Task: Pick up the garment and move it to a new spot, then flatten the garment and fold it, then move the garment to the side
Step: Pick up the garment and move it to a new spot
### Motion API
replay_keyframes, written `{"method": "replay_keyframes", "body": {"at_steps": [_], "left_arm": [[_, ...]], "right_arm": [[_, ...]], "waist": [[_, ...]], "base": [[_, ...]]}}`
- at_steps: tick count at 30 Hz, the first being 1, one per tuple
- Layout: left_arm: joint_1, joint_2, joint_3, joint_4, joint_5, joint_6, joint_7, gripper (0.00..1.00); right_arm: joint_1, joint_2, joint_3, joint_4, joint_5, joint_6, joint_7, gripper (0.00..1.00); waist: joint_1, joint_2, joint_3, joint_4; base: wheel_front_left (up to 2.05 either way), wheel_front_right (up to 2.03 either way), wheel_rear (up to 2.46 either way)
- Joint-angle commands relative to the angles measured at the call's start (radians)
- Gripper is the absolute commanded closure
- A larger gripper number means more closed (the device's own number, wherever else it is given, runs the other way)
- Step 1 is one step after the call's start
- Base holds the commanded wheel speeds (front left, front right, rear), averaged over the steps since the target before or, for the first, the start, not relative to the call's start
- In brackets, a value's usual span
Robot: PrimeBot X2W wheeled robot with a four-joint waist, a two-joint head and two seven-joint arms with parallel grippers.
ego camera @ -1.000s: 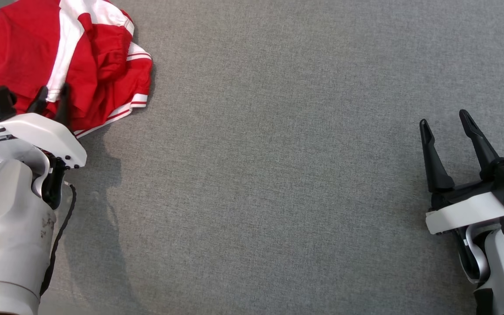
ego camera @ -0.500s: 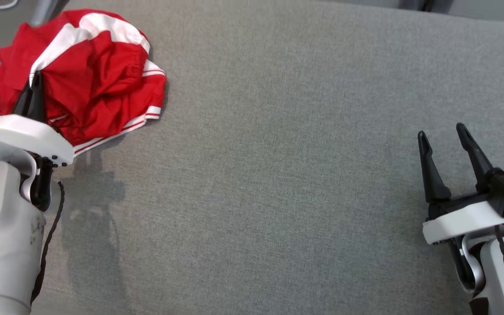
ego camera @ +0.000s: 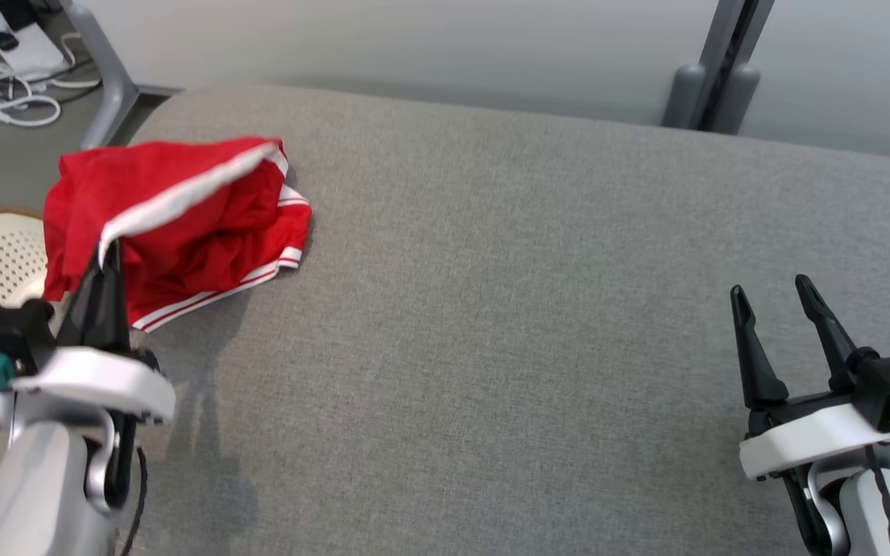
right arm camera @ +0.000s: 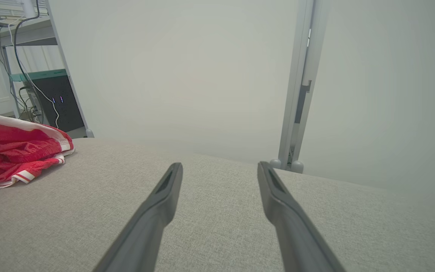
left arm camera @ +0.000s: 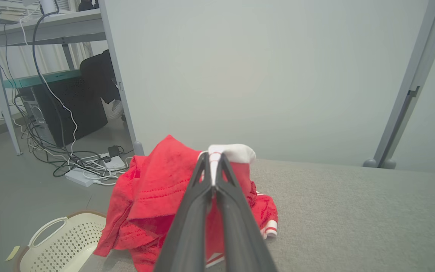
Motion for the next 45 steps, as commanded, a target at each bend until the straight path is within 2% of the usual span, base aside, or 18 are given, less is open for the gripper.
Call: {"method": "replay_keyframes", "body": {"at_steps": [1, 5, 10, 17, 26, 35, 45], "left_arm": [[0.019, 0.003, 0.002, -0.013, 0.008, 0.008, -0.003, 1.00], [0.130, 0.010, 0.000, -0.140, 0.015, 0.043, 0.028, 1.00], [0.252, -0.010, -0.010, -0.296, 0.006, 0.084, 0.080, 1.00], [0.343, -0.045, -0.047, -0.431, 0.000, 0.110, 0.128, 1.00], [0.287, -0.084, -0.163, -0.454, 0.013, 0.048, 0.162, 1.00], [0.107, -0.133, -0.305, -0.423, 0.059, -0.040, 0.169, 1.00], [-0.123, -0.166, -0.417, -0.417, 0.094, -0.082, 0.184, 1.00]], "right_arm": [[0.011, 0.000, -0.002, -0.007, 0.007, 0.001, -0.002, 0.00], [0.030, 0.000, -0.003, -0.011, 0.007, 0.001, -0.002, 0.00], [0.046, 0.005, -0.005, -0.014, 0.011, 0.001, -0.002, 0.00], [0.051, 0.010, 0.000, -0.012, 0.016, 0.001, -0.002, 0.00], [0.020, 0.024, 0.025, -0.014, 0.029, 0.001, -0.002, 0.00], [-0.005, 0.042, 0.015, -0.025, 0.038, 0.001, -0.002, 0.00], [-0.038, 0.063, 0.009, -0.049, 0.056, 0.001, -0.002, 0.00]], "waist": [[0.0000, -0.0001, -0.024, -0.011], [0.0000, -0.0001, -0.054, -0.025], [0.0000, -0.0001, -0.073, -0.043], [0.0000, -0.0001, -0.077, -0.096], [0.0000, -0.0001, -0.042, -0.224], [0.0000, -0.0001, 0.039, -0.373], [0.0000, -0.0001, 0.145, -0.500]], "base": [[0.00, 0.00, 0.00], [0.00, 0.00, 0.00], [0.00, 0.00, 0.00], [0.00, 0.00, 0.00], [0.00, 0.00, 0.00], [0.00, 0.00, 0.00], [0.00, 0.00, 0.00]]}}
